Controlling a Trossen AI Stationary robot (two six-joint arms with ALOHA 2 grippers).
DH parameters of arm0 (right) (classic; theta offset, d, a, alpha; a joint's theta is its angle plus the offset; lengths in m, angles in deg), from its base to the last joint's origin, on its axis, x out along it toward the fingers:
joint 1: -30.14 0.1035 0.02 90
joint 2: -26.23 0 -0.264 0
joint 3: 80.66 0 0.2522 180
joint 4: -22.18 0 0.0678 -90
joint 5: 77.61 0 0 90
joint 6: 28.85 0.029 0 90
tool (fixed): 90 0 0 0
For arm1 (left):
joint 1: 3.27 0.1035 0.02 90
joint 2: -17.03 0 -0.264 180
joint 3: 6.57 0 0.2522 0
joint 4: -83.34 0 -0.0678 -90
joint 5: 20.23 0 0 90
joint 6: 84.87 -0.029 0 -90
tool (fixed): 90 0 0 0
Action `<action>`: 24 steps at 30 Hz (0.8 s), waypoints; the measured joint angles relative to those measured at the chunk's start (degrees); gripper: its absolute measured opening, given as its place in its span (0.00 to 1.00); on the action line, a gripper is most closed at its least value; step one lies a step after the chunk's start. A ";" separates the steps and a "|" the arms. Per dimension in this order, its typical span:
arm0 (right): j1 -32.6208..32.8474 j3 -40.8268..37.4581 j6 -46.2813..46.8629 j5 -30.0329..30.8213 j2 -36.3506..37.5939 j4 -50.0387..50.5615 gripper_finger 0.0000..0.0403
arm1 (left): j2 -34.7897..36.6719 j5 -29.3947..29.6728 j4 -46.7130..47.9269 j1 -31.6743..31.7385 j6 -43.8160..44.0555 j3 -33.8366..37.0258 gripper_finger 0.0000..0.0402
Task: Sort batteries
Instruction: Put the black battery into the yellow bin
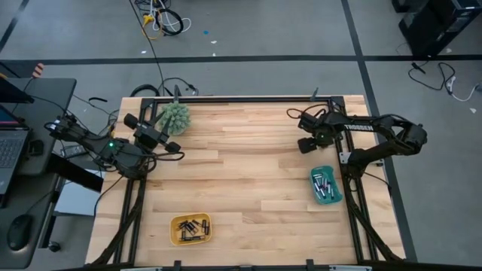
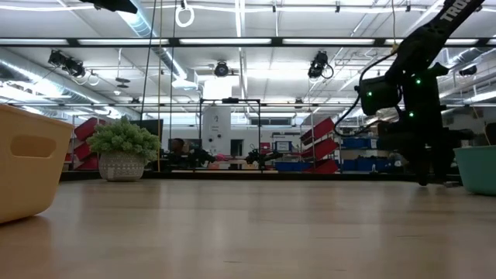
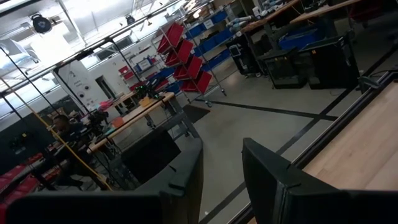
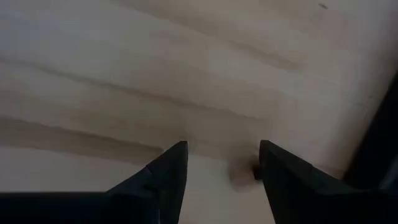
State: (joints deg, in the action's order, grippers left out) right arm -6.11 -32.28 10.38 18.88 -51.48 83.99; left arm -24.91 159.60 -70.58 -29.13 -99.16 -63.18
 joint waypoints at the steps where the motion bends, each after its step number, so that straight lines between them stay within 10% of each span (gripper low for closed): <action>1: 0.00 0.00 0.09 -0.06 -0.10 0.16 0.46 | -0.02 0.00 -0.02 0.00 -0.01 0.02 0.27; 24: 8.33 6.27 -31.53 -9.94 0.05 11.03 0.41 | 0.01 0.07 -0.09 0.00 0.12 0.02 0.27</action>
State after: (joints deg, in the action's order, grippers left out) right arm 2.22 -26.02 -21.15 8.94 -51.44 95.02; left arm -24.90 159.67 -70.67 -29.13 -99.04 -63.16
